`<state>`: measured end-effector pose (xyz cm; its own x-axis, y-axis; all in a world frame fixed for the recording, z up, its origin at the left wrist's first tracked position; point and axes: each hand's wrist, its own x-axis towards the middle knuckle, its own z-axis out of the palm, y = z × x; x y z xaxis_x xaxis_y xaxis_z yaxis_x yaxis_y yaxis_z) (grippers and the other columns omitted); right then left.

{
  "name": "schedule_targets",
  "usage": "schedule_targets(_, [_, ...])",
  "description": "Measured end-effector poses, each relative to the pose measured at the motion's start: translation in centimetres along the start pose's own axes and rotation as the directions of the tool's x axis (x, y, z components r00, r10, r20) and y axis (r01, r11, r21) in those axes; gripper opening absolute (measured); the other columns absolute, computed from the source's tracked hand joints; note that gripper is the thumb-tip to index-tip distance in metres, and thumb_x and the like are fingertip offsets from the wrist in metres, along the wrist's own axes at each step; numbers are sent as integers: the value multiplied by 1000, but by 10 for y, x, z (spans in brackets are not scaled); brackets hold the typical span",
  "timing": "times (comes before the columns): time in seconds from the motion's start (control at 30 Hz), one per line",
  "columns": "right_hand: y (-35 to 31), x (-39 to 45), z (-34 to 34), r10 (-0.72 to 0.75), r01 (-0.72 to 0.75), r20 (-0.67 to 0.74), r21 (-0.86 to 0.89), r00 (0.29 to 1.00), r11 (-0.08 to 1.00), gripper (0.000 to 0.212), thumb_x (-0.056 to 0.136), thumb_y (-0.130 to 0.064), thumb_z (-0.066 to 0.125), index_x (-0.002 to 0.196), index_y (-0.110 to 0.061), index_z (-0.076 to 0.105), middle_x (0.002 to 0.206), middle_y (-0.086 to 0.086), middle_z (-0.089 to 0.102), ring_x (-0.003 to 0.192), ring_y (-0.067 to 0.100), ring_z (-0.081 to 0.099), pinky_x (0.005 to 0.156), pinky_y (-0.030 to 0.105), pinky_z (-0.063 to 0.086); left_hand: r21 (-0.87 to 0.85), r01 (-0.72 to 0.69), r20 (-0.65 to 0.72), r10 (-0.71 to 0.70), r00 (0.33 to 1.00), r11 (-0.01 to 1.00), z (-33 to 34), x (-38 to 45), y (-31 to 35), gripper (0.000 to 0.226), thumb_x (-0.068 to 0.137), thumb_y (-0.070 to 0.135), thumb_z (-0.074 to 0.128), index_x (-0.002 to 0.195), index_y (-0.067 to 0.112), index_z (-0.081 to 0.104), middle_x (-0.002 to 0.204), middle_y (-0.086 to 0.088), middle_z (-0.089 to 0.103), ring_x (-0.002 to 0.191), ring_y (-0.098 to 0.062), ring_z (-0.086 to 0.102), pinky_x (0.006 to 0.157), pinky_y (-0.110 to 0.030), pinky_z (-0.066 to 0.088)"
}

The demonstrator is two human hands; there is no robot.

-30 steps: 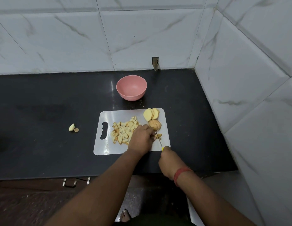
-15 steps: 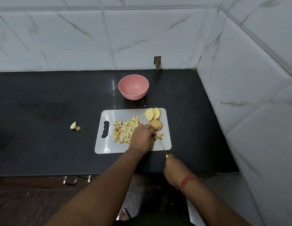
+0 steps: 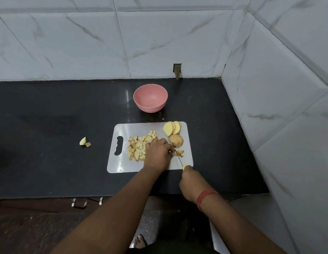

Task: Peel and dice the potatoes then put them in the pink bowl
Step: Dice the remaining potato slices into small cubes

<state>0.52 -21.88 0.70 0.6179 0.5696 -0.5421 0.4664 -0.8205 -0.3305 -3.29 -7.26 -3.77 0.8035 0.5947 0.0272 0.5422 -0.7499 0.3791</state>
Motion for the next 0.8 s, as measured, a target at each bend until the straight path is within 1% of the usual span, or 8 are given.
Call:
schedule_targets(0.2, [-6, 3, -1, 47, -46, 44, -34, 998, 998, 36, 93, -5, 44, 128, -2, 38, 118, 15, 57, 105, 28, 60, 70, 29, 41, 35, 6, 28, -7, 1000, 999, -4, 3, 1, 13, 95, 37, 62, 98, 36, 74, 100, 13, 58, 107, -16, 45, 86, -37, 27])
schedule_targets(0.3, [-8, 7, 0, 44, -40, 57, -67, 997, 997, 39, 94, -6, 43, 131, 0, 35, 107, 12, 53, 97, 26, 58, 60, 23, 37, 45, -2, 34, 0, 999, 999, -5, 4, 0, 13, 95, 37, 61, 97, 36, 74, 100, 14, 57, 106, -15, 44, 85, -36, 26])
schedule_targets(0.43, [-2, 8, 0, -10, 10, 71, -5, 997, 1000, 33, 96, -10, 40, 128, -1, 42, 117, 18, 55, 88, 23, 44, 75, 31, 44, 62, -4, 35, 2, 999, 998, -6, 4, 0, 13, 95, 39, 61, 97, 36, 74, 101, 14, 57, 107, -16, 44, 87, -37, 28])
schedule_targets(0.57, [12, -2, 5, -53, 58, 87, -47, 995, 997, 32, 97, -11, 39, 127, -3, 43, 100, 10, 47, 86, 22, 44, 55, 20, 30, 67, -10, 35, 7, 999, 998, -5, 5, 1, 13, 95, 40, 62, 99, 36, 73, 105, 12, 58, 110, -16, 45, 90, -38, 31])
schedule_targets(0.63, [18, -5, 8, -42, 48, 98, -61, 994, 997, 24, 97, -12, 40, 120, -7, 45, 93, 5, 46, 86, 23, 49, 54, 19, 28, 64, -9, 30, 7, 1000, 998, -4, 5, 1, 13, 95, 39, 62, 100, 35, 73, 106, 12, 58, 110, -17, 45, 91, -38, 31])
schedule_targets(0.7, [20, -6, 8, -19, 24, 68, -70, 998, 997, 3, 97, -13, 41, 98, -13, 44, 82, 0, 45, 90, 24, 59, 51, 20, 30, 61, -17, 30, 15, 999, 998, -5, 4, 2, 14, 96, 37, 61, 102, 34, 73, 107, 10, 58, 111, -17, 45, 90, -38, 30])
schedule_targets(0.73, [21, -6, 6, -11, 12, 37, -42, 999, 999, 5, 98, -14, 41, 93, -13, 42, 81, 0, 48, 91, 23, 61, 54, 22, 34, 63, -29, 26, 27, 999, 998, -4, 3, 1, 15, 97, 36, 59, 105, 33, 72, 108, 9, 58, 111, -18, 45, 90, -37, 30])
schedule_targets(0.8, [19, -5, -3, -9, 10, -21, 64, 1000, 998, 8, 99, -16, 40, 102, -9, 45, 95, 8, 57, 87, 22, 59, 67, 27, 43, 57, -57, -8, 57, 998, 997, -2, -1, -1, 20, 97, 34, 56, 113, 30, 68, 110, 7, 58, 110, -19, 45, 87, -37, 29])
